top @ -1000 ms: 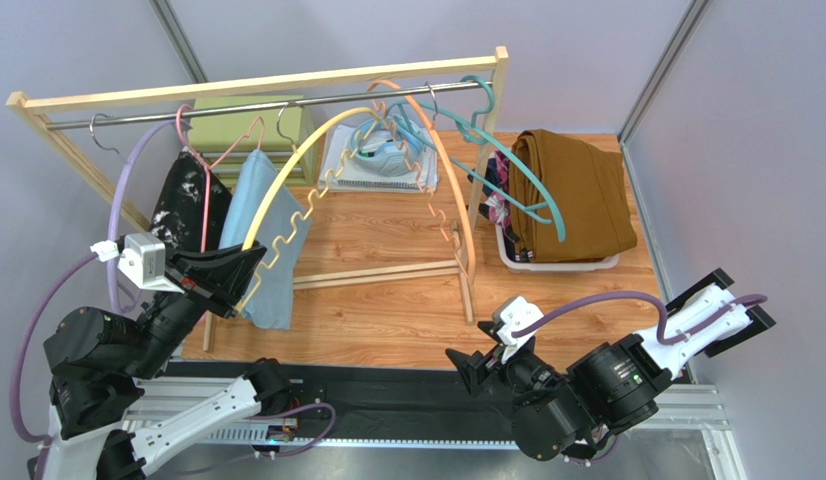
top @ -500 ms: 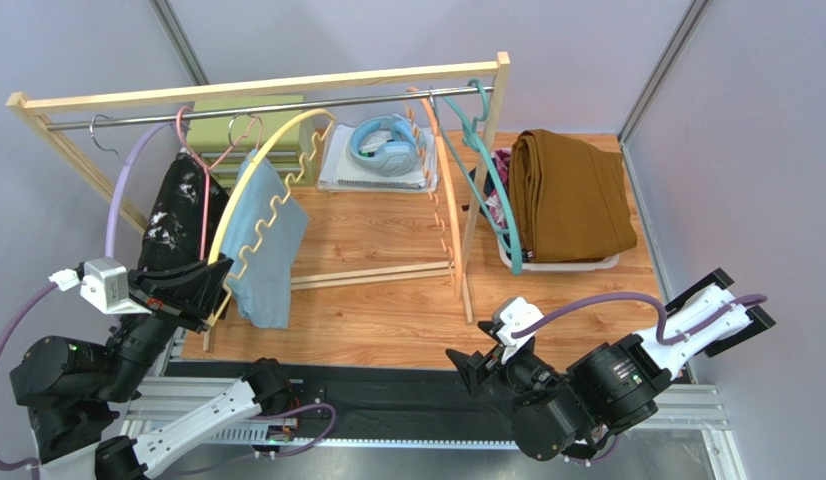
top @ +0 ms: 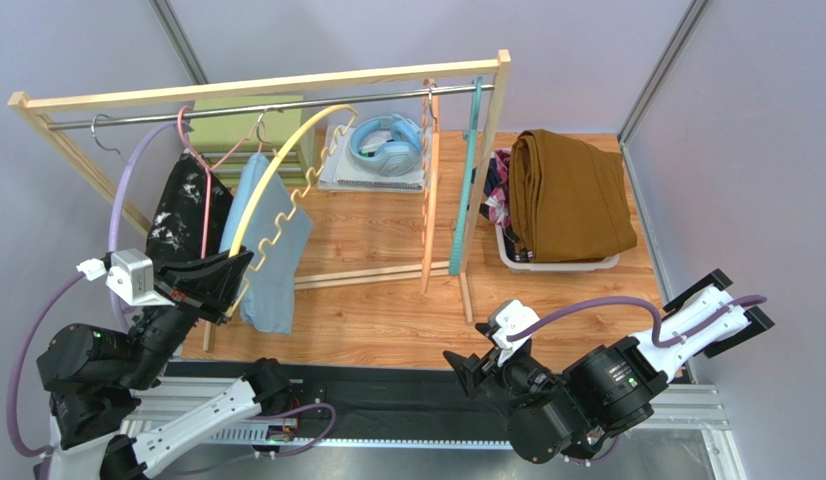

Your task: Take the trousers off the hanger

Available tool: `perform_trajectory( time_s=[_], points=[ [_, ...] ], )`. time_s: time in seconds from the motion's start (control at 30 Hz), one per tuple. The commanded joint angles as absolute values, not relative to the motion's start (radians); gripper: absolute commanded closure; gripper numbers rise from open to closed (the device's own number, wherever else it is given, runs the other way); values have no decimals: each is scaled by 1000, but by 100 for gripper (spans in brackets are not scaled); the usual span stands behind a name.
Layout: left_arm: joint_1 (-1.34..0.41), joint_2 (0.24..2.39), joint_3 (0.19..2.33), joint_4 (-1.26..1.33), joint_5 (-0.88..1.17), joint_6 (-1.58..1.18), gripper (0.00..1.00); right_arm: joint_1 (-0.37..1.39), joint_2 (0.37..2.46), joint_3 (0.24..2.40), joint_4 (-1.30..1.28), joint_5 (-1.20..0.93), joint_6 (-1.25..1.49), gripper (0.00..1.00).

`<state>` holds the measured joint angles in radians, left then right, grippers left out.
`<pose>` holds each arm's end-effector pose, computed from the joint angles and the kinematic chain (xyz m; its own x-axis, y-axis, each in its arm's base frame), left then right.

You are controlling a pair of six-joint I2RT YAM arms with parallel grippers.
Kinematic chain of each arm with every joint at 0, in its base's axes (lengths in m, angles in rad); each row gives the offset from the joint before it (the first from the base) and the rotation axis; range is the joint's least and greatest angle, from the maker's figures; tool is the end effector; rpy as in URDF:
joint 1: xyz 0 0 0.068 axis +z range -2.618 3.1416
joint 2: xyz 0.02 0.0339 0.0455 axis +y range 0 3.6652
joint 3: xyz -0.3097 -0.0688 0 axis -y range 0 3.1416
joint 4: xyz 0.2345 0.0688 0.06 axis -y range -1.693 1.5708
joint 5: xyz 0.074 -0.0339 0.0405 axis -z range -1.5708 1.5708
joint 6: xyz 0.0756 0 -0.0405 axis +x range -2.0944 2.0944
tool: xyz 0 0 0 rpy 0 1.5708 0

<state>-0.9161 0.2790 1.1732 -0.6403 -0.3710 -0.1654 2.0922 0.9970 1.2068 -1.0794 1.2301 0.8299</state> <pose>-0.0013 0.0467 0.4555 0.0643 -0.3358 -0.9397 0.5436 0.8015 -0.2492 -0.0044 0.1506 0.4053 -0.1804 -0.1810 -0.9668 -0.6808 0.7324 -0.0100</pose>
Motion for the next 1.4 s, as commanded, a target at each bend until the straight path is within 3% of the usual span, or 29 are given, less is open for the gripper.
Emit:
perform_trajectory(
  time_s=[0.0, 0.2, 0.73, 1.37],
  points=[
    [-914, 270, 1201, -466, -292, -149, 100, 2098, 989, 1210, -1052, 1264, 827, 29],
    [-914, 212, 1226, -506, -150, -138, 100, 2098, 976, 1201, -1052, 1275, 827, 29],
    [-914, 299, 1149, -425, -365, -161, 100, 2103, 997, 1223, -1043, 1276, 827, 29],
    [-914, 460, 999, -270, -336, -331, 100, 2105, 977, 1204, -1040, 1278, 836, 29]
  ],
)
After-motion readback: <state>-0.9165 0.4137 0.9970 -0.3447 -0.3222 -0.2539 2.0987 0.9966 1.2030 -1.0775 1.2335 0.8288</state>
